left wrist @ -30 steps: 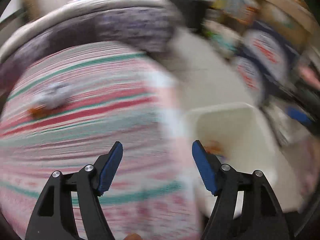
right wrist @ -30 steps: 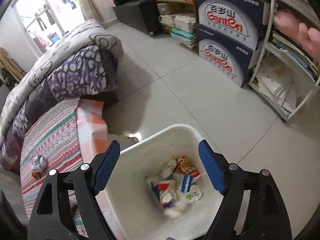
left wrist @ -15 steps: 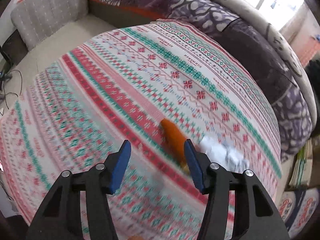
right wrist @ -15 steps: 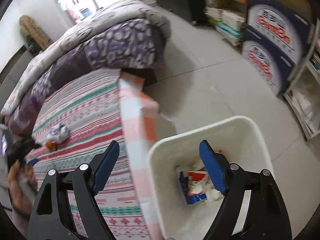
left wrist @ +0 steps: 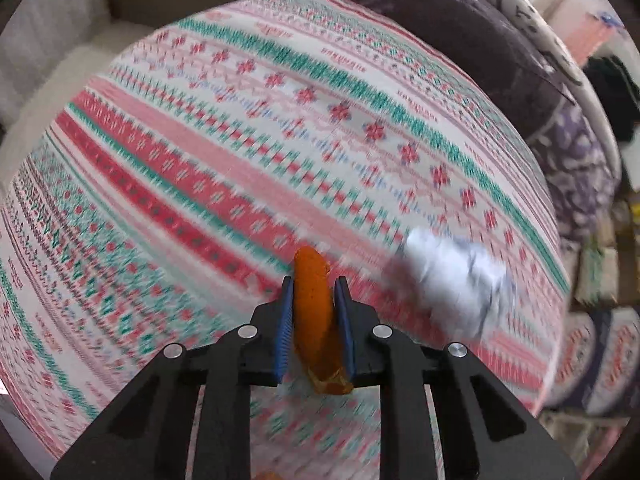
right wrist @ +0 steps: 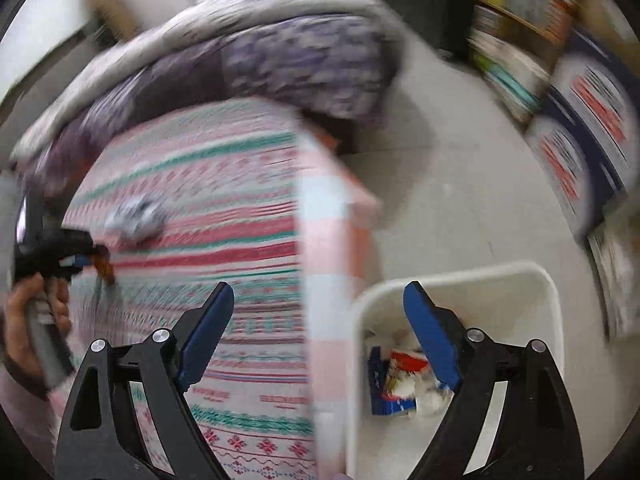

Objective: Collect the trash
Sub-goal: 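Grasp the orange sausage wrapper with left gripper while right gripper grasps the crumpled paper, then carry the crumpled paper to the white bin and open the right gripper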

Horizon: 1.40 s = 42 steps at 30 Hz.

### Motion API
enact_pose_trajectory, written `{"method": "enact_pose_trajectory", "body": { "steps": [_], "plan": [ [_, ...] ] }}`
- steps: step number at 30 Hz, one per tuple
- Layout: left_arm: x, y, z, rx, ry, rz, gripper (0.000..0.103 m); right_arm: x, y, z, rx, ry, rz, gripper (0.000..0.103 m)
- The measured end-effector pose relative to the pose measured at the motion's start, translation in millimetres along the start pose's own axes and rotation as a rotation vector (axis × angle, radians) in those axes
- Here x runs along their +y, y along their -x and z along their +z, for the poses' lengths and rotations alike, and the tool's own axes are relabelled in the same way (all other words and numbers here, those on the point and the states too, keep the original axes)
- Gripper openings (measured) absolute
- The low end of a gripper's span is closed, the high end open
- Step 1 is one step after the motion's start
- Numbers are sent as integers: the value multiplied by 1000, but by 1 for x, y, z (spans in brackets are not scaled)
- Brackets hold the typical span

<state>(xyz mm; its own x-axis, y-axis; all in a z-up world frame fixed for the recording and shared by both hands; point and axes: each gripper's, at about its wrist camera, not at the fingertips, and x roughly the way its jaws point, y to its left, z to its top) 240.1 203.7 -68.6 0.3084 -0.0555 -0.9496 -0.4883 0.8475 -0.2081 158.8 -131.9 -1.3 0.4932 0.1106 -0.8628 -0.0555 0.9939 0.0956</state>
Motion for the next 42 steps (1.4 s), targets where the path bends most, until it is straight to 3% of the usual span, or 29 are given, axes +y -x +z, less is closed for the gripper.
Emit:
{"method": "enact_pose_trajectory", "body": {
  "steps": [3, 8, 14, 20, 22, 24, 32, 42],
  "plan": [
    [24, 24, -10, 22, -12, -17, 21, 56, -12, 20, -37, 204, 68, 83],
    [42, 68, -49, 20, -80, 21, 20, 146, -48, 46, -99, 456, 148, 83],
    [66, 81, -62, 3, -89, 11, 21, 206, -99, 49, -93, 602, 86, 83],
    [77, 91, -55, -2, -68, -32, 21, 201, -142, 63, -33, 549, 18, 82],
    [78, 91, -53, -7, -63, -28, 21, 196, -149, 63, 15, 503, 66, 58],
    [79, 90, -53, -3, -59, -33, 21, 191, -145, 63, 20, 447, 73, 57],
    [81, 101, -59, -48, -68, -27, 21, 156, -95, 48, 1, 231, 126, 56],
    [55, 126, -79, -175, -169, 5, 21, 142, -19, 27, -58, 118, 111, 56]
  ]
}}
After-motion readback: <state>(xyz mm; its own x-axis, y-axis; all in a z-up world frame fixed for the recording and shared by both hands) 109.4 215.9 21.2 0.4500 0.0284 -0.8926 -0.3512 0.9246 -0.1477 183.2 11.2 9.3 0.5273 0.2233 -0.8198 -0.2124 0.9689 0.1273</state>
